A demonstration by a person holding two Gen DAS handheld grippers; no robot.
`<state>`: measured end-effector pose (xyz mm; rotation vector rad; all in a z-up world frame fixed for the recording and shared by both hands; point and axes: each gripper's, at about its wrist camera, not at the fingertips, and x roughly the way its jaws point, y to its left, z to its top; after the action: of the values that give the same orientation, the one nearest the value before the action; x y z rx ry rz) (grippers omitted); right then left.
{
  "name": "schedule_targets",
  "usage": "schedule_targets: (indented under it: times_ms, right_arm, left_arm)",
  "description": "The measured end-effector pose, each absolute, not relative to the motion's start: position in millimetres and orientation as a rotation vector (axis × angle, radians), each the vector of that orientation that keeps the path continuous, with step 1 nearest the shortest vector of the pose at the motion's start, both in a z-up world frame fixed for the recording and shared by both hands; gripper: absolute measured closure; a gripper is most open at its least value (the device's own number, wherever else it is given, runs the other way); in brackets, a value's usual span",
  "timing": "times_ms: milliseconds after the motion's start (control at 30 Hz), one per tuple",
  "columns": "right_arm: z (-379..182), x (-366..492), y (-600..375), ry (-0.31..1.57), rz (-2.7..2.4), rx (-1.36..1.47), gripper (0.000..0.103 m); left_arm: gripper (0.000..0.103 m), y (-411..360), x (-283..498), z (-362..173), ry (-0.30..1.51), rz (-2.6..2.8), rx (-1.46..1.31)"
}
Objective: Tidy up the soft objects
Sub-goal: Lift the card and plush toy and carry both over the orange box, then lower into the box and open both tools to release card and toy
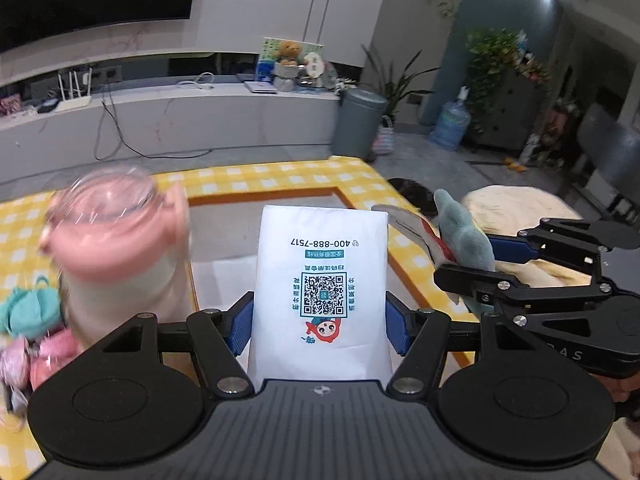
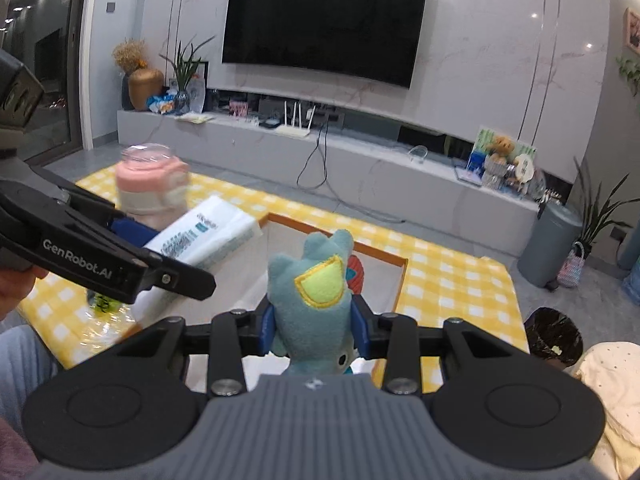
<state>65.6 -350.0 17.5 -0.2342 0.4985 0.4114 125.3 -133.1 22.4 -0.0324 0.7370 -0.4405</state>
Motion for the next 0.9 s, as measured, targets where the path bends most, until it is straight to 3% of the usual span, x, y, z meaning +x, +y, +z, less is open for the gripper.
schedule_targets:
  times_ms: [333, 900]
  right_arm:
    - [-8, 146, -352, 0.579, 0.468, -0.317, 0.065]
    - [-51, 182, -342, 0.659, 0.559, -0.452, 0.064]
  left_arm:
    - [0.029, -155, 156, 5, 0.828, -0.382, -0.045]
    - [0.029, -159, 190, -26, 0.899, -0.32, -0.132]
